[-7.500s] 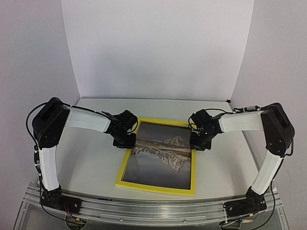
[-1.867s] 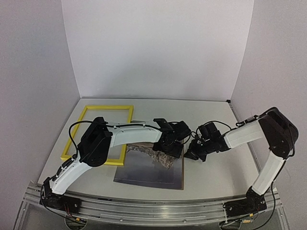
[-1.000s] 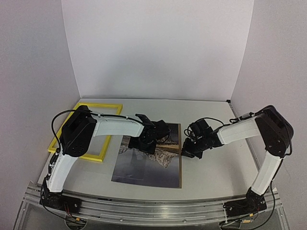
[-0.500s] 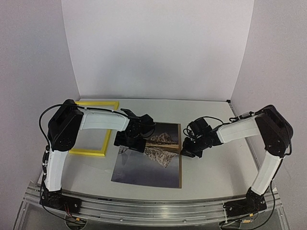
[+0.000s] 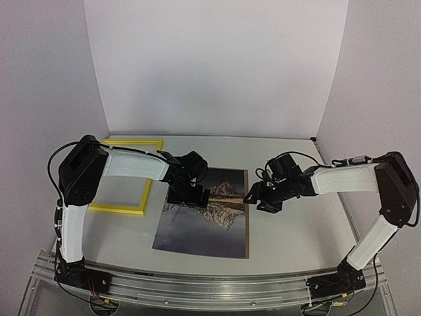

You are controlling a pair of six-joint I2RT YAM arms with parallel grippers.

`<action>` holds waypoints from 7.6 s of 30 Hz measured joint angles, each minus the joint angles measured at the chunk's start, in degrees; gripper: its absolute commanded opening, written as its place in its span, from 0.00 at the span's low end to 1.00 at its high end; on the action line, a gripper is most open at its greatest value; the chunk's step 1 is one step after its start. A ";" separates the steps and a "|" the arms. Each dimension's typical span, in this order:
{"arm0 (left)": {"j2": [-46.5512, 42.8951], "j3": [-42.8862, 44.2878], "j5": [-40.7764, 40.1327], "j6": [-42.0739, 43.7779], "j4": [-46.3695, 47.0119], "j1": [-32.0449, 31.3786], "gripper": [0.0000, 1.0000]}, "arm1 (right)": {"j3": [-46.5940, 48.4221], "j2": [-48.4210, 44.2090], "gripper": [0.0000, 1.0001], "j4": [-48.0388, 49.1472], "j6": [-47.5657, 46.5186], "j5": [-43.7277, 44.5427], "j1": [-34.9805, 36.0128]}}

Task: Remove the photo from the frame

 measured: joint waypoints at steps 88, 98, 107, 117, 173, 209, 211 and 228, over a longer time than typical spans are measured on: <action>1.36 0.87 -26.83 -6.67 -14.97 -2.44 0.95 | 7.44 10.14 0.52 -11.13 -1.75 16.65 10.38; 0.24 -3.30 -32.51 -10.28 -15.22 6.89 0.93 | 8.24 10.86 0.52 -11.40 -1.97 17.24 10.40; -0.59 -4.90 -33.34 -9.57 -15.13 11.28 0.93 | 9.35 11.70 0.52 -11.69 -2.17 17.57 10.38; -12.99 -13.13 -14.94 -5.20 -6.57 11.16 0.99 | 9.42 11.68 0.45 -11.80 -2.13 17.62 10.38; -16.67 -28.69 31.74 0.38 24.64 20.06 0.71 | 11.71 13.93 0.28 -11.81 -1.45 16.20 10.27; -14.59 -30.14 30.64 3.12 26.26 20.85 0.43 | 11.81 13.91 0.28 -11.39 -1.64 13.72 9.97; -14.59 -30.10 30.25 3.06 25.82 20.85 0.39 | 11.81 13.91 0.28 -11.33 -1.62 13.63 9.97; -14.61 -28.98 26.67 2.83 22.28 20.53 0.35 | 11.43 10.75 0.29 -11.33 -1.46 8.27 9.97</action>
